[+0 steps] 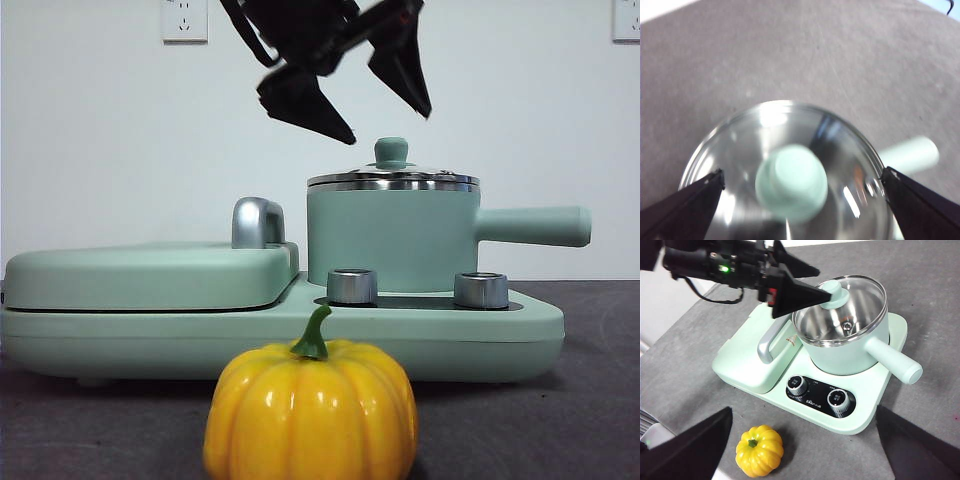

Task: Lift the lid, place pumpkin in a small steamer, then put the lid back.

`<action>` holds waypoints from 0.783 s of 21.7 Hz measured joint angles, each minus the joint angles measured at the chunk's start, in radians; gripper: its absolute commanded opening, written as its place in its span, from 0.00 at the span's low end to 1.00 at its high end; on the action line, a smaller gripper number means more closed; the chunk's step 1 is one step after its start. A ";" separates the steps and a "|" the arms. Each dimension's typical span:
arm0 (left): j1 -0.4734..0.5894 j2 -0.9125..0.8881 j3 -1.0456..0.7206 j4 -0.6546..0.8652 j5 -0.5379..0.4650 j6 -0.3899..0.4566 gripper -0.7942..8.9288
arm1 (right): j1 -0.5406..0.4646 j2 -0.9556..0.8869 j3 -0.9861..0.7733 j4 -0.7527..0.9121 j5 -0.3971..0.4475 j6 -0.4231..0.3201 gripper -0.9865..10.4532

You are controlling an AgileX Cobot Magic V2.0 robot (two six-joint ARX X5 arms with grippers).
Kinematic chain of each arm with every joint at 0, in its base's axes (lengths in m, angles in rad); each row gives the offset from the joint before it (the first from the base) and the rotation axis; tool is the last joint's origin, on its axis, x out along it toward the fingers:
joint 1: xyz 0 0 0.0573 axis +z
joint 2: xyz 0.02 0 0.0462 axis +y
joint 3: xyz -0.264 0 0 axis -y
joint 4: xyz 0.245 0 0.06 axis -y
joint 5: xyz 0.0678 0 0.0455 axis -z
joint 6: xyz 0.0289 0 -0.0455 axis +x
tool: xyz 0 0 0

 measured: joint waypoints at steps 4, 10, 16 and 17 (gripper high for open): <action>0.000 0.037 0.002 0.100 0.000 0.010 0.59 | 0.000 0.000 0.000 0.000 0.000 0.000 0.49; 0.000 0.096 0.002 0.101 -0.003 0.018 0.56 | 0.000 0.000 0.000 0.000 0.000 0.000 0.49; 0.000 0.096 0.003 0.099 -0.003 0.018 0.26 | 0.000 0.000 0.000 0.000 0.000 0.000 0.49; 0.000 0.096 0.004 0.097 -0.005 0.018 0.20 | 0.000 0.000 0.000 0.000 0.000 0.000 0.49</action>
